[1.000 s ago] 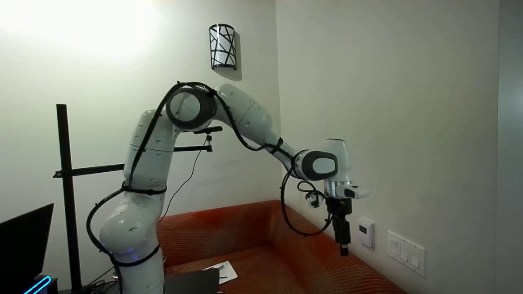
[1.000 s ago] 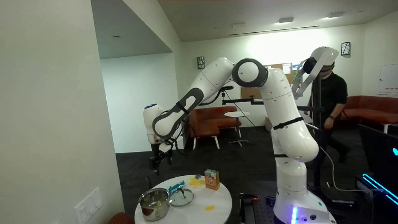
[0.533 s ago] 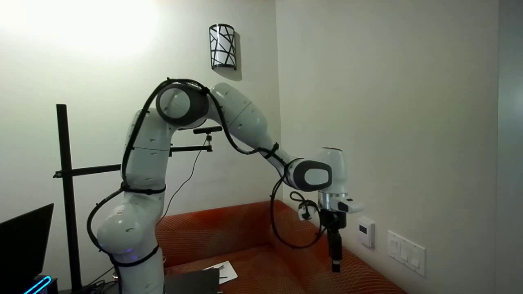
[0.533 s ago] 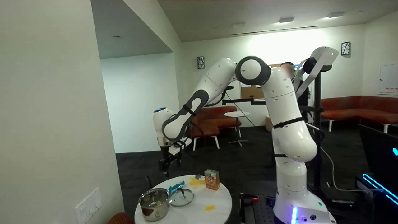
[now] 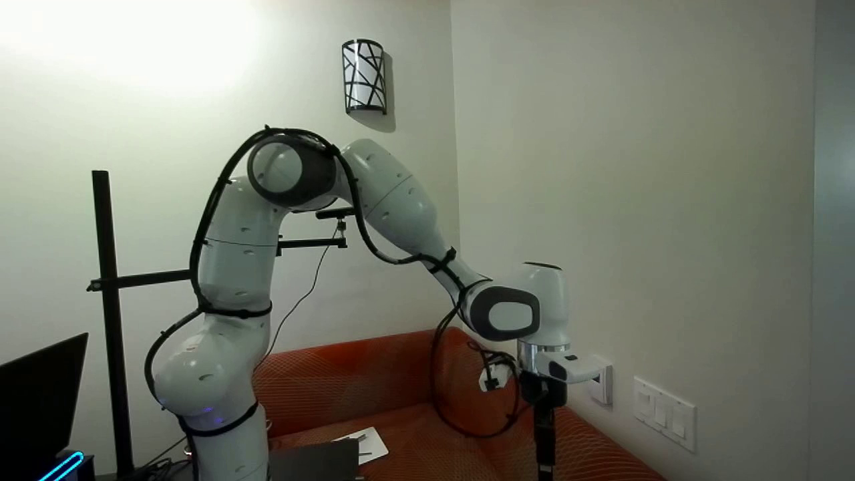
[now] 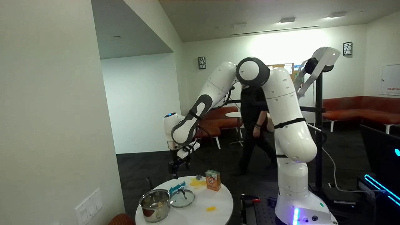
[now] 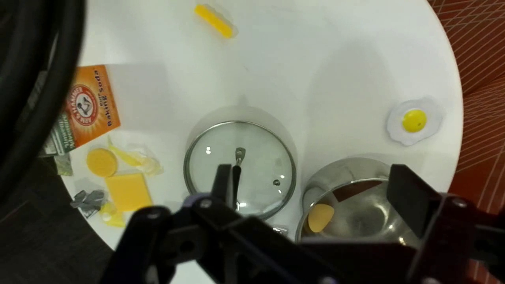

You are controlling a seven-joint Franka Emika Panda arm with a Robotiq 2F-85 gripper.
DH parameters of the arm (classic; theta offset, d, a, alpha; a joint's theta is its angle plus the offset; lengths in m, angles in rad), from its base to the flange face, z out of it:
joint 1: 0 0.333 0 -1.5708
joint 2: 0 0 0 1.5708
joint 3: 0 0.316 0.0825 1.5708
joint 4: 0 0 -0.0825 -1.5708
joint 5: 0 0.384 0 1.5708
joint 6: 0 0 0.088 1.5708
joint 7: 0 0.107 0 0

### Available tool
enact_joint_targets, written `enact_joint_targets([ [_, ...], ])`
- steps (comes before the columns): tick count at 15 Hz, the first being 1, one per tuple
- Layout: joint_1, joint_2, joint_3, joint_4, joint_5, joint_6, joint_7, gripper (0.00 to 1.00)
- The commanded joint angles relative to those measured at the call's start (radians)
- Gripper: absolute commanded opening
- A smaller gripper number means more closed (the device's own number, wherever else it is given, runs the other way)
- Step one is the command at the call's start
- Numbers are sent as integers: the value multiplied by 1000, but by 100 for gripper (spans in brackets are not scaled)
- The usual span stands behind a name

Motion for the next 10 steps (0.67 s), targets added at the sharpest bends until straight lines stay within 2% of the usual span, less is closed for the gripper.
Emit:
enact_joint_targets([
  [1,-11,-7,-16,-41,6,53,31,100],
  [10,-32,45,-30,-59,72,177,19,100],
])
